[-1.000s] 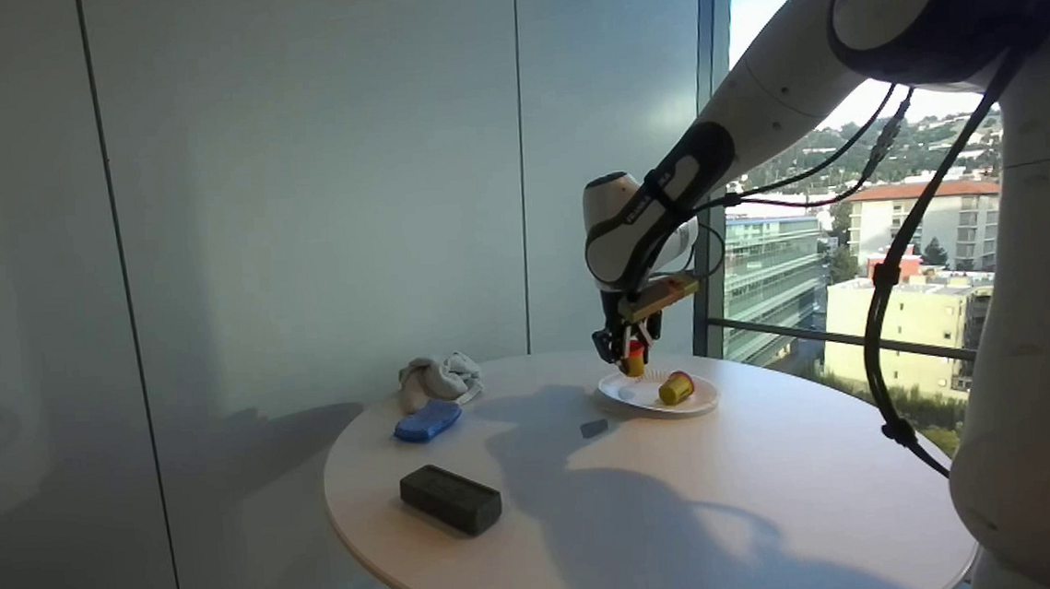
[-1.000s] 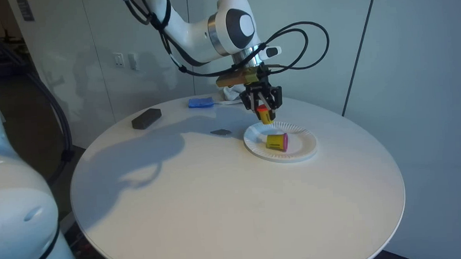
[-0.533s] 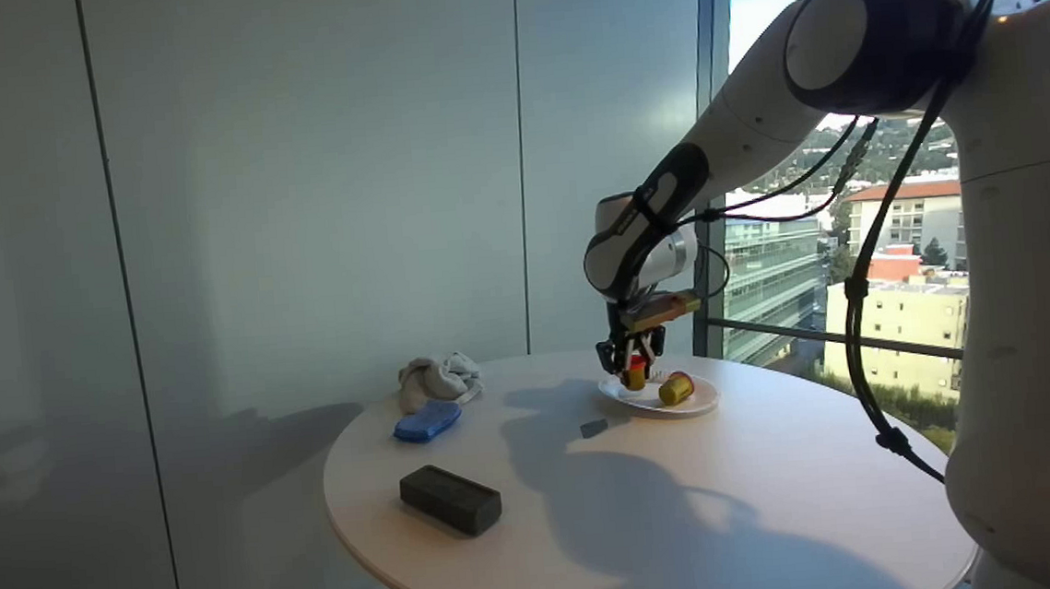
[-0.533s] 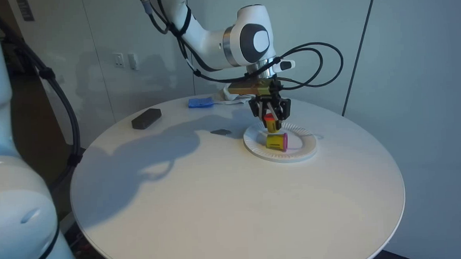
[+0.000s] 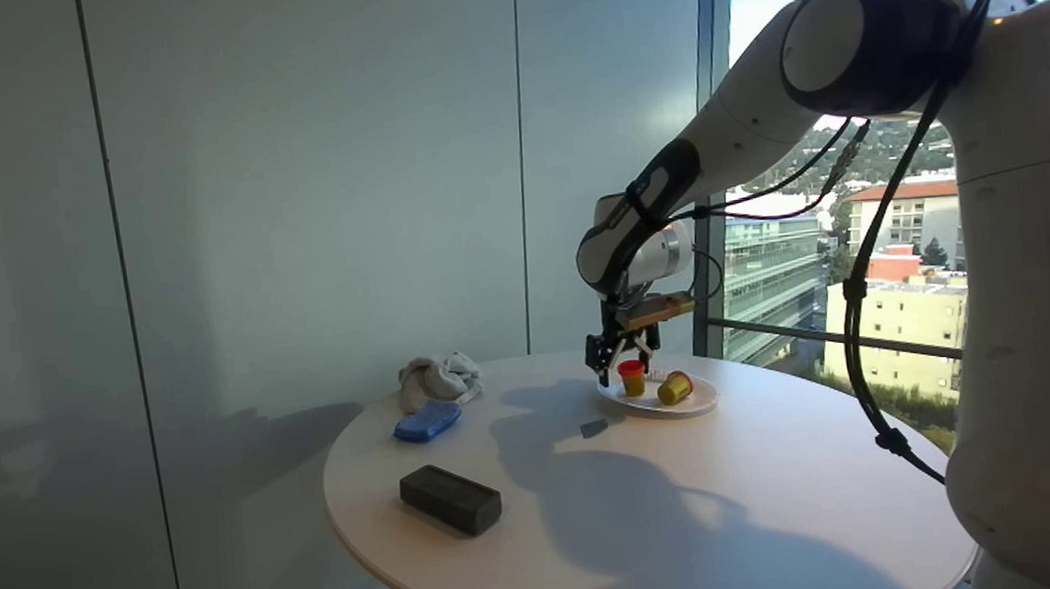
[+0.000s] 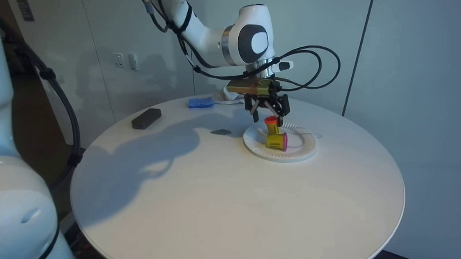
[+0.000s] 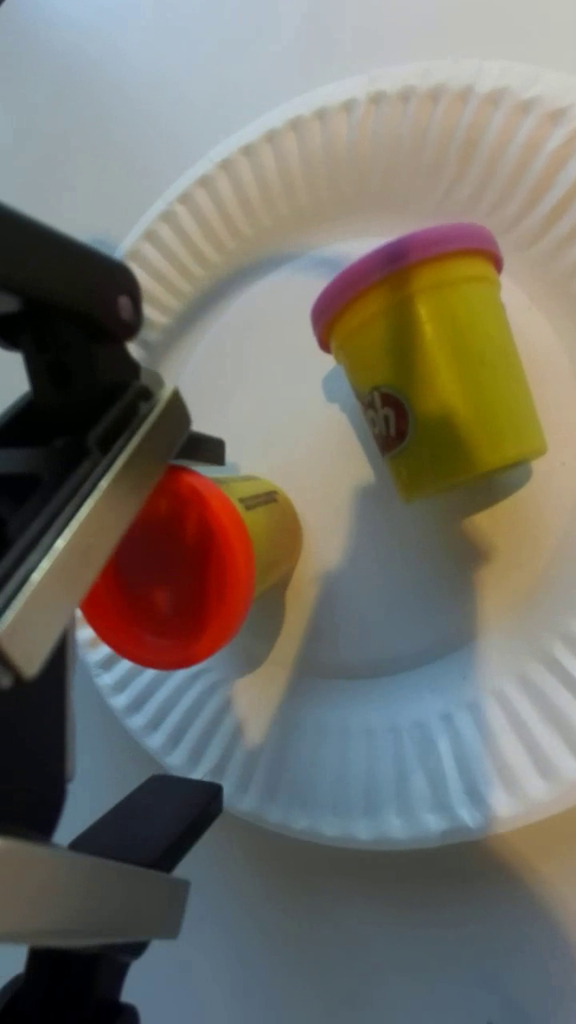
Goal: Put the yellow containers on the white plate.
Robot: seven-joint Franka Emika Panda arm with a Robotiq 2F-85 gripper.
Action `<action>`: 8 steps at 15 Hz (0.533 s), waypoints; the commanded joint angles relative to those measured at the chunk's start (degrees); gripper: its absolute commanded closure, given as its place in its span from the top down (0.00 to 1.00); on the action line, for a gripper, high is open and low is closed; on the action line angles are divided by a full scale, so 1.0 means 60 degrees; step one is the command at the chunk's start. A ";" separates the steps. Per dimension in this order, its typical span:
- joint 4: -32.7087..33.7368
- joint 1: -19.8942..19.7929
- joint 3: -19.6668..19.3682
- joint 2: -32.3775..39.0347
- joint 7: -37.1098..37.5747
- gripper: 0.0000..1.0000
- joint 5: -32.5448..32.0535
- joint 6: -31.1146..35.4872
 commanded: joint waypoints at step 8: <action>0.0862 0.1581 -0.0040 -0.0095 0.4309 1.00 -0.5759 -0.2017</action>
